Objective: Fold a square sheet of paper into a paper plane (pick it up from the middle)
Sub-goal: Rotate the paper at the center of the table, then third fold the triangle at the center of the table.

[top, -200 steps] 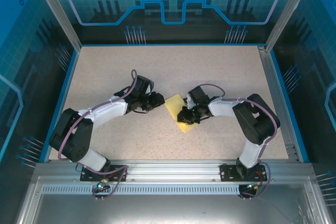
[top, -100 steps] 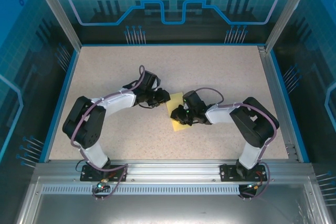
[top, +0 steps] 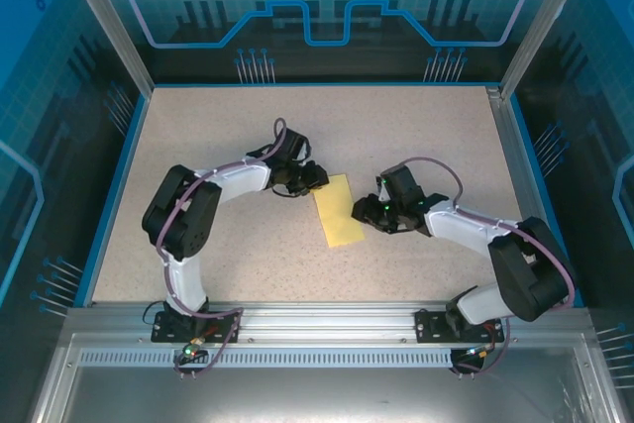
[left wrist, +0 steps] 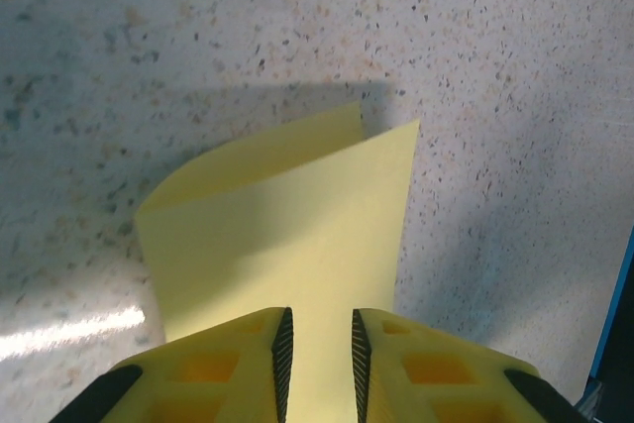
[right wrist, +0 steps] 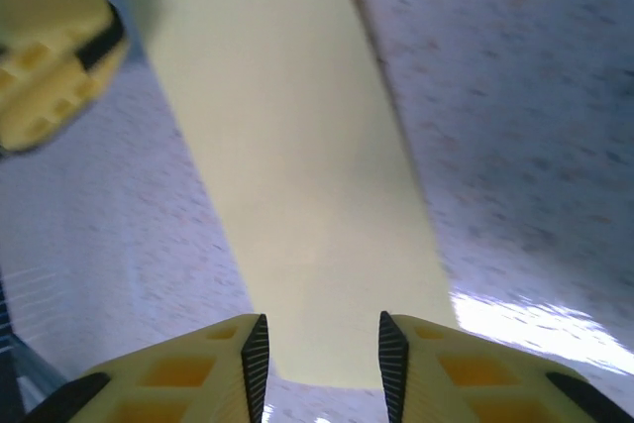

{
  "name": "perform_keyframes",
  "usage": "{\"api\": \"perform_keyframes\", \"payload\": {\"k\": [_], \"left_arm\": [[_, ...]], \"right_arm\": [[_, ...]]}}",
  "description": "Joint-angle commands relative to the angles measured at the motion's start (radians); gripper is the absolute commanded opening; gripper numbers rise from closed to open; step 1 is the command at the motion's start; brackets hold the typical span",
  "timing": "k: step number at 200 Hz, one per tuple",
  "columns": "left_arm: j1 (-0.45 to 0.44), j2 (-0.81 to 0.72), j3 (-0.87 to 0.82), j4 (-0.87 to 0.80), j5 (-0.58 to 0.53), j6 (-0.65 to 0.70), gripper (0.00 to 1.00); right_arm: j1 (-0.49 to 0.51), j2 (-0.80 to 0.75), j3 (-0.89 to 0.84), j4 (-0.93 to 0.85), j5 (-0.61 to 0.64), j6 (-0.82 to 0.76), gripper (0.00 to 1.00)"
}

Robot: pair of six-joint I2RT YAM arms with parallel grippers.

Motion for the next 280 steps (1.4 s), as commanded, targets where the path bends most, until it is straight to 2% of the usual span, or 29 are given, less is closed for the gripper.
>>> {"api": "perform_keyframes", "payload": {"k": [1, 29, 114, 148, 224, 263, 280], "left_arm": [[-0.006, 0.042, 0.040, -0.041, 0.015, 0.033, 0.25], [-0.001, 0.072, 0.035, -0.065, -0.022, 0.041, 0.24], [0.015, 0.109, -0.022, -0.061, -0.020, 0.059, 0.23], [0.016, 0.107, -0.025, -0.054, -0.009, 0.059, 0.24], [0.015, 0.097, -0.023, -0.053, -0.002, 0.062, 0.24], [0.022, 0.088, -0.035, -0.050, -0.009, 0.051, 0.23], [0.029, 0.081, -0.045, -0.038, 0.001, 0.040, 0.23]], "right_arm": [[-0.007, -0.014, -0.012, -0.079, -0.032, -0.066, 0.40], [-0.007, 0.019, 0.000, -0.092, -0.061, -0.091, 0.42], [0.010, 0.135, 0.043, -0.100, -0.081, -0.079, 0.48], [0.016, 0.174, 0.041, -0.029, -0.131, -0.041, 0.48], [0.016, 0.133, 0.038, 0.036, -0.147, 0.027, 0.45], [0.016, 0.073, 0.025, -0.040, -0.080, 0.043, 0.45], [0.017, 0.026, -0.005, -0.037, -0.097, 0.060, 0.46]]}}
